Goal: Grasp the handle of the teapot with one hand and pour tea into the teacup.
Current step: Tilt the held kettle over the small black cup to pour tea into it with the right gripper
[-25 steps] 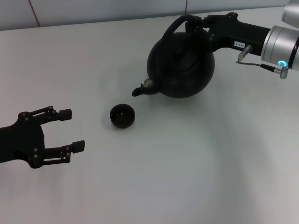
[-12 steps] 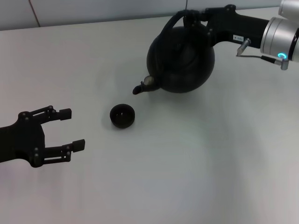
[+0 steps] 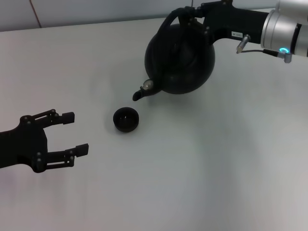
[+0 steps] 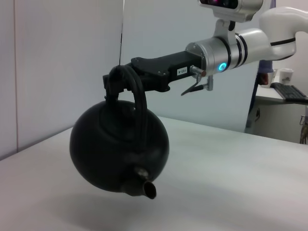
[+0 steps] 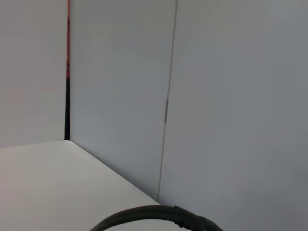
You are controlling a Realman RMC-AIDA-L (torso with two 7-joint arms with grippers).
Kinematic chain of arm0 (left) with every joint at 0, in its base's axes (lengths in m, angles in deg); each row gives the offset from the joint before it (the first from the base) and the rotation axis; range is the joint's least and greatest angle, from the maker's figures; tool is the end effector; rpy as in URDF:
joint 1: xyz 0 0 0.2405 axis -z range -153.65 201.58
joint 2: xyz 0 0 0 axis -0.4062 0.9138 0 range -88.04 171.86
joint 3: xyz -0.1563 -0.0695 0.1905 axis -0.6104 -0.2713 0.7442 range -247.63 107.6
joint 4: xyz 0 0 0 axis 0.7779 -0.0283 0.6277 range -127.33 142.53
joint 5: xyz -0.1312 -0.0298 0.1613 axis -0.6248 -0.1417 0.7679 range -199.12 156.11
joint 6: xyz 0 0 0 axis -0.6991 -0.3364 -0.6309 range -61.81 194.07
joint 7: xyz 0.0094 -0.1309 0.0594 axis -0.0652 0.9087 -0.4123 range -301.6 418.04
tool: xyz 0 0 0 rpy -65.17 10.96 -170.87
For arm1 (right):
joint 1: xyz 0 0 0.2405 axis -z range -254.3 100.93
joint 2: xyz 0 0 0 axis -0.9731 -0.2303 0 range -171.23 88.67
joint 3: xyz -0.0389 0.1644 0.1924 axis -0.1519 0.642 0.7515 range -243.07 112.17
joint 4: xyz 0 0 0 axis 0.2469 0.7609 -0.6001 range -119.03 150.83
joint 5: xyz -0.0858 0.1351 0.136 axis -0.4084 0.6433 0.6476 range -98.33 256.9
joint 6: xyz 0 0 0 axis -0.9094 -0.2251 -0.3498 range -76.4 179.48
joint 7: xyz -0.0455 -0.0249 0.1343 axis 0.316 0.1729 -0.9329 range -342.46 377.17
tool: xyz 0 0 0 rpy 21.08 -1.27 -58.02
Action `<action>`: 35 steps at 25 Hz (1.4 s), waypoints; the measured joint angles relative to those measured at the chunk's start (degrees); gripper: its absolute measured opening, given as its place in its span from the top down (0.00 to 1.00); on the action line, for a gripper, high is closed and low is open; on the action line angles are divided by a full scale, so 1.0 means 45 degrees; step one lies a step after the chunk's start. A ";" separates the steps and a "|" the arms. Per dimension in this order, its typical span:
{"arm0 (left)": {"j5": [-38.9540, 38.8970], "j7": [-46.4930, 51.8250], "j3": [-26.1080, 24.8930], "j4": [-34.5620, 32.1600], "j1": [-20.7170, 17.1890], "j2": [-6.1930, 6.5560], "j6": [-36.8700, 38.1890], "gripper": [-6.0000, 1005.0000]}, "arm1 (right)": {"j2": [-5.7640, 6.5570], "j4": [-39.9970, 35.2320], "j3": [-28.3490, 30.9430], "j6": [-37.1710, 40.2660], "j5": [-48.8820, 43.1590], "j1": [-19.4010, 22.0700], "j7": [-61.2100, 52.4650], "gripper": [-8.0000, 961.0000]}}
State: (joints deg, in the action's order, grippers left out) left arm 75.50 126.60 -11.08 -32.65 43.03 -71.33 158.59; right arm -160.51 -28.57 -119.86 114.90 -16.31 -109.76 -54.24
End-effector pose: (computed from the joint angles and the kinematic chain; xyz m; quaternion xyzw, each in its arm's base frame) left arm -0.2873 0.2845 0.0172 -0.9551 -0.1253 -0.2421 0.1160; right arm 0.2159 0.4076 0.0178 -0.9129 0.1063 0.2299 0.3201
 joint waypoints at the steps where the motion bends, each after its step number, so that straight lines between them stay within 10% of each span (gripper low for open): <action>1: 0.0000 0.0000 0.0000 0.0000 0.0000 0.0000 0.0000 0.15 | 0.0000 0.0000 0.0000 0.0000 0.0000 0.0000 0.0000 0.82; 35: 0.0632 0.0000 -0.0168 -0.0293 -0.0020 -0.0068 -0.0058 0.15 | 0.0000 -0.1051 -0.1640 -0.0991 -0.0978 -0.0688 -0.0003 0.83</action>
State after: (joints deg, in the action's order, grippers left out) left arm 78.34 126.60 -11.83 -33.97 42.95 -71.64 158.33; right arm -160.51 -33.30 -127.24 110.44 -20.71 -112.85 -54.25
